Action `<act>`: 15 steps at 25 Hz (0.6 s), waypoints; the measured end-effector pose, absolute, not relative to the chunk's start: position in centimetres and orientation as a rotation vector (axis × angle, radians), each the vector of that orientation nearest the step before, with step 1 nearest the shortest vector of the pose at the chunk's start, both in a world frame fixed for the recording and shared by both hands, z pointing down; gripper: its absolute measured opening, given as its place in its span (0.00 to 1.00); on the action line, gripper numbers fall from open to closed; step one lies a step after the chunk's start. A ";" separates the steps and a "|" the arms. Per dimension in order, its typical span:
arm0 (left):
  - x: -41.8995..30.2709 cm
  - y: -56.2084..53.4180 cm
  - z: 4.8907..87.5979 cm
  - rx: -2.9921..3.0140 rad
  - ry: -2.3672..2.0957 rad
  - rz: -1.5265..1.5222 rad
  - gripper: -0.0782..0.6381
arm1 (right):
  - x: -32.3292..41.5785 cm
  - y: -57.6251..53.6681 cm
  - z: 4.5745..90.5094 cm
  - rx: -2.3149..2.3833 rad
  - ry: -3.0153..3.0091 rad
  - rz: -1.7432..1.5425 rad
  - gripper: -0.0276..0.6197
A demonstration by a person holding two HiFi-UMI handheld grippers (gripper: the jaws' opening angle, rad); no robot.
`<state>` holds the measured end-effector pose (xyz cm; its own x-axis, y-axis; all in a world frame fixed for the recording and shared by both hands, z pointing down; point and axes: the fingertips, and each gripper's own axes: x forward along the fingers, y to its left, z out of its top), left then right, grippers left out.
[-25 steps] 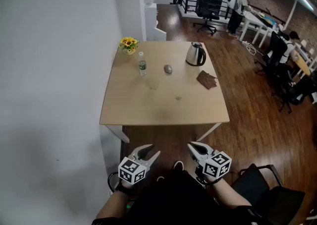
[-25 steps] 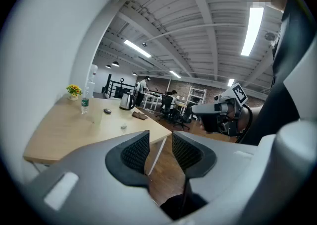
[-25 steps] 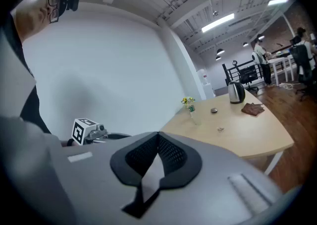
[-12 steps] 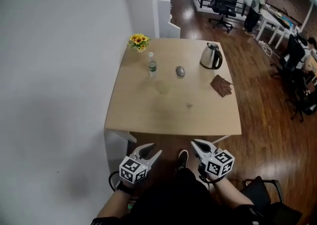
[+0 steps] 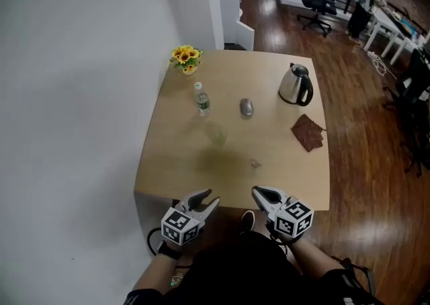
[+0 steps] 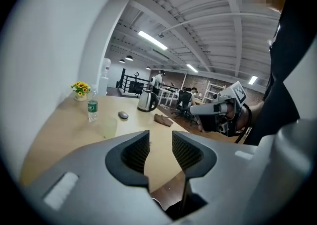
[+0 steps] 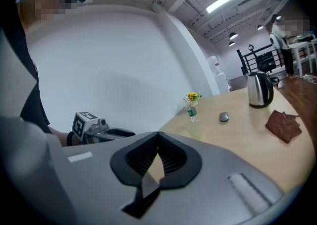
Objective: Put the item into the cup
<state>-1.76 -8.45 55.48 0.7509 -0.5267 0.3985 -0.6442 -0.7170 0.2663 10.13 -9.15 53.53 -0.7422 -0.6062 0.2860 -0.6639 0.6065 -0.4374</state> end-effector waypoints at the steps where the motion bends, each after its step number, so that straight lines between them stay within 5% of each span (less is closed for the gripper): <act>1: -1.2 -9.4 55.4 2.559 -0.899 0.419 0.30 | 10.5 -10.1 53.6 1.057 -2.721 0.798 0.05; 15: 0.2 -15.7 56.5 2.533 -0.890 0.456 0.30 | 12.3 -16.9 56.1 1.067 -2.638 0.797 0.10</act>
<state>0.18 -15.73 56.47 0.7419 -0.5140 0.4305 -0.6499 -0.7093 0.2730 12.30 -16.87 56.14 -0.7239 -0.5893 0.3588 -0.6894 0.5972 -0.4100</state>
